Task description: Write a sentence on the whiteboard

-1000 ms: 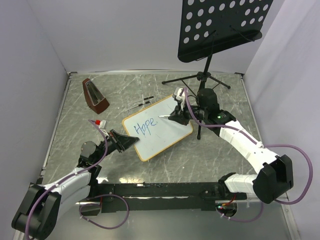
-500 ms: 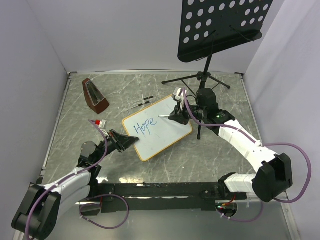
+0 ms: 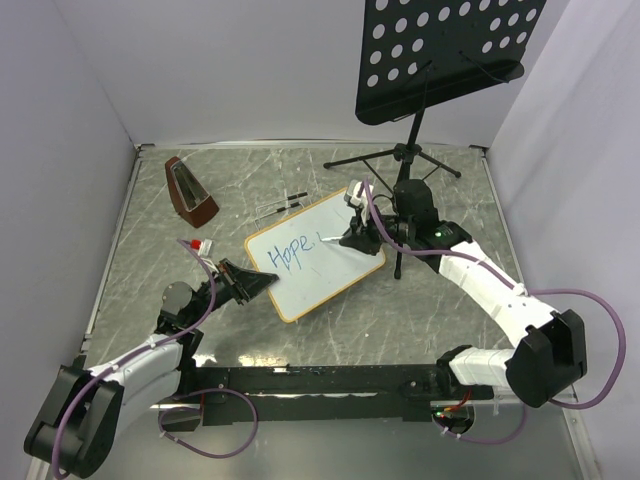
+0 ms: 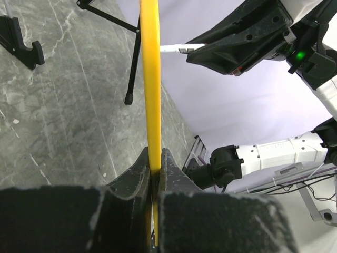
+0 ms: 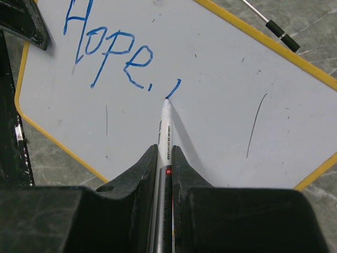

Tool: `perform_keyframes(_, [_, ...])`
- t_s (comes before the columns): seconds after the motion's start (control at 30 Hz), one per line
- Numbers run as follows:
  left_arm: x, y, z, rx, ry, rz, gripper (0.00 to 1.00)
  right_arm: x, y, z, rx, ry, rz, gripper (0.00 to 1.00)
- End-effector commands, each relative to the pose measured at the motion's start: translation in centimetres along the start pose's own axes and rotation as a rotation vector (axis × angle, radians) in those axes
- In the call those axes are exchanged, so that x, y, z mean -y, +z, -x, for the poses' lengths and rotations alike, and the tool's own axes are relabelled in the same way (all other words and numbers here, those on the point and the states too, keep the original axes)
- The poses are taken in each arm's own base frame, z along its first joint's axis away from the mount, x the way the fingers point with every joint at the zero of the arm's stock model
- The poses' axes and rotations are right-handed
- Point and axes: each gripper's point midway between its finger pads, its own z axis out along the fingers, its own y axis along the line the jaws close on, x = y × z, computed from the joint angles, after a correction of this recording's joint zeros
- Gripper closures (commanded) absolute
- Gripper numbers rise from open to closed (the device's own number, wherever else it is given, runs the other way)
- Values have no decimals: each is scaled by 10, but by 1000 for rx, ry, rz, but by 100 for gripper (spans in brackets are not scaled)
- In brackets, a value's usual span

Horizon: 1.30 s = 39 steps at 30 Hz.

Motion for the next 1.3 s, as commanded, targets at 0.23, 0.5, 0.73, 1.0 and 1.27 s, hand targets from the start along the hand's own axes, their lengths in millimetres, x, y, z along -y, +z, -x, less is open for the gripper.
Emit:
perform_keyframes(0.23, [36, 1, 22, 82, 98, -146, 99, -5, -5, 9, 24, -19, 17, 100])
perform_keyframes(0.5, [36, 0, 19, 72, 93, -151, 99, 13, -1, 27, 59, -22, -43, 100])
perform_keyframes(0.73, [36, -2, 17, 70, 96, -148, 99, 26, 3, 35, 75, -14, -81, 100])
perform_keyframes(1.0, [36, -2, 18, 75, 99, -150, 99, 36, 3, 34, 70, 6, -126, 100])
perform_keyframes(1.27, [36, -2, 22, 90, 104, -141, 99, 32, -4, 25, 48, 8, -116, 100])
